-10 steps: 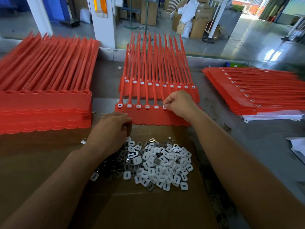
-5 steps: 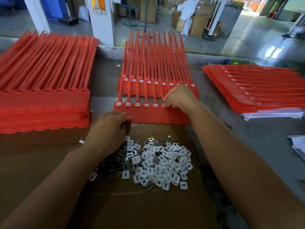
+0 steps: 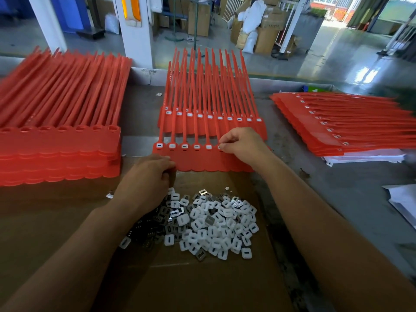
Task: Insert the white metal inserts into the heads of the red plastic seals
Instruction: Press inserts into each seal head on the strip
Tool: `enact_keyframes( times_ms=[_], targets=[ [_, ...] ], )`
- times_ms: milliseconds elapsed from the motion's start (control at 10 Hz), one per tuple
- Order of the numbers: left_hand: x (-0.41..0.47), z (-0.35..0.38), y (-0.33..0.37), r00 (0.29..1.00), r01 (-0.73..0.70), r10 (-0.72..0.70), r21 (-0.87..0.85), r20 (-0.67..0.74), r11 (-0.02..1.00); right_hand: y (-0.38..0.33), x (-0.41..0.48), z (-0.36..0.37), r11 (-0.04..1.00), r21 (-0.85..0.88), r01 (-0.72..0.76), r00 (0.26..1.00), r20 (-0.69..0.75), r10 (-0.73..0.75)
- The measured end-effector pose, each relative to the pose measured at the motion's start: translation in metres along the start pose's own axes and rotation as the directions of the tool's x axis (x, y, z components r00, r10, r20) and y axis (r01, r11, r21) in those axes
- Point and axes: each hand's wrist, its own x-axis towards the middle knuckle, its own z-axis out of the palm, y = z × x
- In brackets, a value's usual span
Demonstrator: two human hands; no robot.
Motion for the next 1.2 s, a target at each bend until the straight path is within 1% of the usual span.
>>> enact_keyframes(
  times_ms=[100, 200, 300, 400, 500, 600, 700, 800, 900, 1000, 1100, 1200],
  targets=[
    [0.0, 0.0, 0.0, 1.0, 0.001, -0.001, -0.003, 0.004, 1.0, -0.004, -0.02, -0.011, 0.997, 0.026, 0.078, 0.994, 0.076, -0.079],
    [0.0, 0.0, 0.0, 1.0, -0.001, 0.001, -0.002, 0.001, 1.0, -0.011, -0.042, -0.023, 0.993, -0.005, 0.12, 0.955, 0.274, -0.114],
    [0.0, 0.001, 0.0, 1.0, 0.007, -0.007, 0.0, 0.003, 1.0, -0.013, -0.054, -0.028, 0.983, -0.085, 0.163, 0.88, 0.463, -0.106],
    [0.0, 0.0, 0.0, 1.0, 0.009, -0.009, 0.004, 0.005, 1.0, -0.012, -0.058, -0.026, 0.979, -0.111, 0.172, 0.838, 0.539, -0.087],
    [0.0, 0.0, 0.001, 1.0, 0.008, -0.008, 0.006, 0.007, 1.0, -0.01, -0.058, -0.02, 0.966, -0.167, 0.197, 0.817, 0.573, -0.067],
    [0.001, 0.001, 0.0, 1.0, 0.01, -0.01, 0.006, 0.005, 1.0, -0.009, -0.057, -0.017, 0.954, -0.195, 0.227, 0.83, 0.551, -0.085],
    [0.001, 0.001, 0.0, 1.0, 0.01, -0.01, 0.002, 0.002, 1.0, -0.009, -0.059, -0.017, 0.954, -0.177, 0.243, 0.839, 0.532, -0.116],
    [0.001, 0.001, 0.0, 1.0, 0.007, -0.007, 0.007, 0.0, 1.0, -0.007, -0.062, -0.015, 0.947, -0.166, 0.274, 0.852, 0.499, -0.159],
    [0.001, 0.001, 0.0, 1.0, 0.009, -0.009, 0.007, 0.0, 1.0, -0.006, -0.064, -0.012, 0.915, -0.196, 0.352, 0.861, 0.451, -0.235],
    [0.001, 0.001, 0.0, 1.0, 0.007, -0.007, 0.004, -0.002, 1.0, -0.005, -0.065, -0.012, 0.901, -0.189, 0.39, 0.857, 0.434, -0.28],
    [0.001, 0.001, 0.0, 1.0, 0.0, 0.0, 0.007, -0.01, 1.0, -0.004, -0.067, -0.016, 0.931, -0.109, 0.347, 0.858, 0.438, -0.268],
    [0.001, 0.001, 0.0, 1.0, -0.008, 0.008, 0.011, -0.015, 1.0, -0.005, -0.068, -0.017, 0.941, -0.097, 0.325, 0.834, 0.498, -0.237]
  ],
)
